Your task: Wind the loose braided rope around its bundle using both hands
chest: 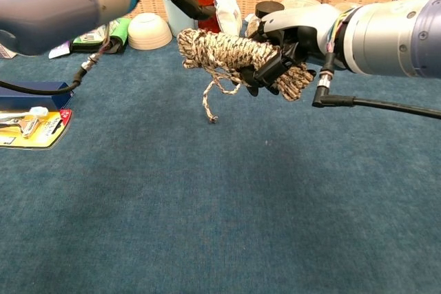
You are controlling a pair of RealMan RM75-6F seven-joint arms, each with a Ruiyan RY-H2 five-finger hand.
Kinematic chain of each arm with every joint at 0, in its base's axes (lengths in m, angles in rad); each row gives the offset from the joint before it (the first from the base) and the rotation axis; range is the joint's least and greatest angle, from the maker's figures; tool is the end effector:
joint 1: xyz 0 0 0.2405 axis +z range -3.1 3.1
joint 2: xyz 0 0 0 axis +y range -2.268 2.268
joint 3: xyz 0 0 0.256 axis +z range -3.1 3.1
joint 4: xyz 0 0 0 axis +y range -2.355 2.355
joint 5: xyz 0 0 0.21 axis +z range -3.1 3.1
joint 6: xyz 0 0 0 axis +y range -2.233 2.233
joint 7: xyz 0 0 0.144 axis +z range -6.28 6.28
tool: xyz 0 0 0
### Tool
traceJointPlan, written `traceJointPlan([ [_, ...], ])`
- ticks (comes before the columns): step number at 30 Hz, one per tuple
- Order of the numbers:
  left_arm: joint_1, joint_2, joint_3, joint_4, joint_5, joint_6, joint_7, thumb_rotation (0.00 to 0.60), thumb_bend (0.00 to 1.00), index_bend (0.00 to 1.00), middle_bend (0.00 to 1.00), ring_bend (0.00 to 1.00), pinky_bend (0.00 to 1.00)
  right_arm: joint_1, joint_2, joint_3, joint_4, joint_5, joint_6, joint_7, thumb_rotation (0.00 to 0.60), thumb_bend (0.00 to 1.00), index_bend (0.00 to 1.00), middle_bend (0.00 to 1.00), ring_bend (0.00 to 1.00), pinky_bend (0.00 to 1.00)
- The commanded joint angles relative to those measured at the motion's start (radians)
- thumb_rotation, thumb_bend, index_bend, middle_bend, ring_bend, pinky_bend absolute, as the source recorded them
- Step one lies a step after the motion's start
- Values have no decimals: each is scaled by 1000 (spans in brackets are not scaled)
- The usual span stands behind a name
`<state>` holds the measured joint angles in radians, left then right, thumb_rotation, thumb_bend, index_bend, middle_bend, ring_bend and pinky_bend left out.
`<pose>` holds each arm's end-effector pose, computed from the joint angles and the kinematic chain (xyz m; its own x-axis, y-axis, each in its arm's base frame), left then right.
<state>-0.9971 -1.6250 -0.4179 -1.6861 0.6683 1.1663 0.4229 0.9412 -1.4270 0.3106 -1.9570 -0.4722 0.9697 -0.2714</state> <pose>-0.0142 0.3672 0.0033 0.0394 0.2356 0.9711 0.9698 -0.2433 0.0197 -0.0477 -0.3136 -0.0001 -0.0834 -0.5903 0.8029 -0.9837 -0.0802 -0.1611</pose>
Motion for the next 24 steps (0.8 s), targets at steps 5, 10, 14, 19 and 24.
traceJointPlan([
  [5, 123, 237, 58, -243, 56, 50, 30, 600, 374, 0, 0, 0, 0, -6, -1, -2, 63, -18, 14, 20, 600, 1000, 645, 644, 709, 977],
  [10, 189, 390, 122, -338, 91, 33, 49, 600, 373, 0, 0, 0, 0, -8, 7, 2, 98, -36, 7, 30, 600, 1000, 645, 644, 708, 977],
  [14, 252, 482, 172, -368, 148, 33, 22, 600, 373, 0, 0, 0, 0, -13, 14, 0, 121, -47, 0, 38, 600, 1000, 645, 644, 706, 976],
  [19, 352, 560, 257, -341, 264, 41, -59, 600, 373, 0, 0, 0, 0, -27, 14, -7, 150, -62, 1, 55, 600, 1000, 645, 644, 705, 976],
  [24, 411, 580, 305, -282, 345, 33, -146, 600, 373, 0, 0, 0, 0, -38, 8, -10, 162, -71, 6, 70, 600, 1000, 645, 644, 705, 975],
])
